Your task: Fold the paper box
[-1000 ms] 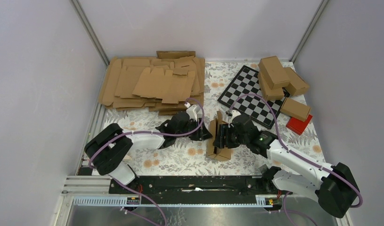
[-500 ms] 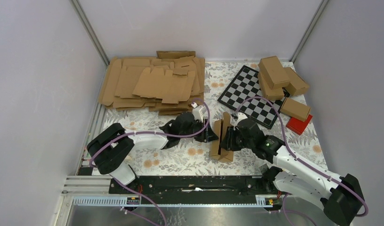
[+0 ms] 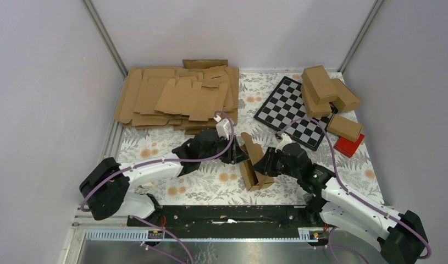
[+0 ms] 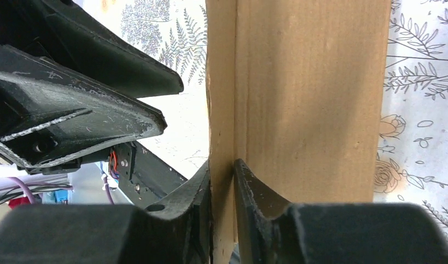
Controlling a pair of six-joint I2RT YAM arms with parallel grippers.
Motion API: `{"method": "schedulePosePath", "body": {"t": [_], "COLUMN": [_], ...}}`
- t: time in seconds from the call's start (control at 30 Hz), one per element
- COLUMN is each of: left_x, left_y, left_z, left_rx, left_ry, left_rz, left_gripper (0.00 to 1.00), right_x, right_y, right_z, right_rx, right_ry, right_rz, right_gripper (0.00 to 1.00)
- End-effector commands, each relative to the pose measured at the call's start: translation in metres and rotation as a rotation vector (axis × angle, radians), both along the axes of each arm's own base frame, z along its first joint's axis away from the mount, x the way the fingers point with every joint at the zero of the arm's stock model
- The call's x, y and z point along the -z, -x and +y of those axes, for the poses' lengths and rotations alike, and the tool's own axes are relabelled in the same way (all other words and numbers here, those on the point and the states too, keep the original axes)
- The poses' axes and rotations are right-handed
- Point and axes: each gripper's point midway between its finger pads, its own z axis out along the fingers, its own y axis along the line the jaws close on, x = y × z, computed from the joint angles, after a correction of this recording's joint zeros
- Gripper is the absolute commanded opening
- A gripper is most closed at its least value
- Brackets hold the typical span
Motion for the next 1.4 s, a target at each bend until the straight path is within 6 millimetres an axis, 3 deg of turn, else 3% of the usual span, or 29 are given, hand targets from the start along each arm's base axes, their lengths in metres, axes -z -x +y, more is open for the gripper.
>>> {"method": "schedulePosePath", "body": {"t": [0.0,0.2,0.33,0.5,0.77,0.93,1.07,1.2,1.37], "left_x": [0.003,-0.008,0.002,0.025,0.044,0.041,0.036,0.034,0.049], "left_y": [-0.004,-0.014,-0.021,-0.015,-0.015,-0.016,-0.015,-0.013,-0.008], "left_z": [0.023,0.063,0.084,0.097,0.097,0.095,0.085,0.076,0.069], "left_rx": [-0.063,-0.177,-0.247,-0.279,-0.282,-0.278,-0.255,-0.227,-0.202], "left_ry": [-0.032,-0.080,-0.123,-0.131,-0.143,-0.127,-0.078,-0.031,-0.039], "left_rz": [-0.004,-0.048,-0.024,0.037,0.077,0.068,0.086,0.096,0.155], "left_gripper": [0.38,0.39,0.40,0.41,0.42,0.44,0.46,0.45,0.41], "right_x": [-0.013,-0.003,-0.003,-0.009,-0.025,-0.037,-0.031,-0.021,-0.009], "right_y": [-0.005,-0.005,-0.001,-0.001,-0.002,-0.008,-0.008,-0.017,-0.029], "right_z": [0.016,0.012,0.017,0.020,0.021,0.021,0.020,-0.003,-0.040], "right_rx": [-0.010,-0.005,-0.045,-0.071,-0.117,-0.113,-0.119,-0.068,0.057], "right_ry": [-0.077,-0.042,-0.038,-0.039,-0.004,0.009,0.055,0.207,0.388], "right_rz": [-0.002,0.007,0.023,0.018,-0.018,-0.042,-0.007,-0.024,-0.049], "right_gripper": [0.29,0.41,0.77,0.99,1.00,1.00,1.00,0.99,1.00]}}
